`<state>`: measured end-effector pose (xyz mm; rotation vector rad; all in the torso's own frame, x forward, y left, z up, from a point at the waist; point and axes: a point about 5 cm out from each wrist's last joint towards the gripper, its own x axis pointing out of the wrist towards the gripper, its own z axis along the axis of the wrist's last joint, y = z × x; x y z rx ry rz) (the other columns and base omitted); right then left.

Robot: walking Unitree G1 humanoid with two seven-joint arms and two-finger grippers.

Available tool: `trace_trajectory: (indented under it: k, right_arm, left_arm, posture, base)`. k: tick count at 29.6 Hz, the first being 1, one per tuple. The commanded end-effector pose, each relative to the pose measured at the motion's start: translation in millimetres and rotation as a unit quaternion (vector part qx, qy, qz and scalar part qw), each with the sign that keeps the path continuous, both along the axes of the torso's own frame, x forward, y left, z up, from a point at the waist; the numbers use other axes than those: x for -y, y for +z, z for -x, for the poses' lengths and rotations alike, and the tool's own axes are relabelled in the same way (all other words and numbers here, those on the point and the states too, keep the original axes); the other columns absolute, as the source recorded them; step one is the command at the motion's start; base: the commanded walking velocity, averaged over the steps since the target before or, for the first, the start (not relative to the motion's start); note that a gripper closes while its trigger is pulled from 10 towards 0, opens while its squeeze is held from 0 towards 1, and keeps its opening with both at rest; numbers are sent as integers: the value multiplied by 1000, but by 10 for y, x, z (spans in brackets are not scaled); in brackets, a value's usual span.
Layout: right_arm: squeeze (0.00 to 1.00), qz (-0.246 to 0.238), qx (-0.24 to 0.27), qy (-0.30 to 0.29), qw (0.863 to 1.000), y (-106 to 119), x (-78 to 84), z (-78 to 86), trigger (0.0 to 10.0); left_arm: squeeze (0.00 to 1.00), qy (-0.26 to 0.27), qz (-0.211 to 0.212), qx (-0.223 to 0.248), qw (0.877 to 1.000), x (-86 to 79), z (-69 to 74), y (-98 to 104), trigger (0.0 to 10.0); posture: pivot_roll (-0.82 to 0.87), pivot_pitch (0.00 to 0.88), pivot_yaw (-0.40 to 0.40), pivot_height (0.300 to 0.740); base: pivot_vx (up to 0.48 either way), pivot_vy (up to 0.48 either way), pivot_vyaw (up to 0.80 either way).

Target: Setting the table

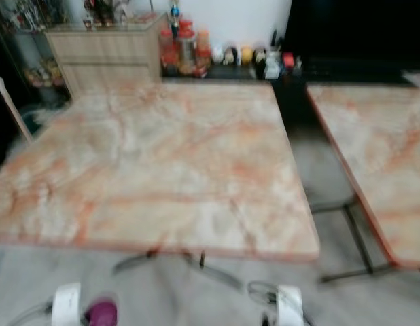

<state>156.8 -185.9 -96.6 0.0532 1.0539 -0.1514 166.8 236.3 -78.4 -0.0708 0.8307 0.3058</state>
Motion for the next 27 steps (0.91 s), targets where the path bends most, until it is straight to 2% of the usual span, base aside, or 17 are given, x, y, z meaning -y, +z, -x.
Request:
trace_trajectory:
  k: [1,14,23,27]
  right_arm:
    - [0,10,5,-4,1000,25,76,-37,10000]
    - [0,6,16,2,1000,45,63,-84,10000]
    - [0,14,33,41,999,90,44,-185,10000]
    - [0,25,33,61,997,94,41,-196,10000]
  left_arm:
    - [0,-3,5,0,1000,52,-12,-9,10000]
    - [0,-9,7,1,1000,97,-36,-10,10000]
    - [0,-10,7,-5,1000,116,-10,-27,10000]
    - [0,-11,6,-8,1000,123,6,-36,10000]
  posture:
    - [9,0,3,740]
    - [-4,0,11,740]
    - [-10,0,11,740]
    - [-14,0,11,740]
  base:
    - [0,-341,0]
    - [0,-323,0]
    - [0,-355,0]
    - [0,-410,581]
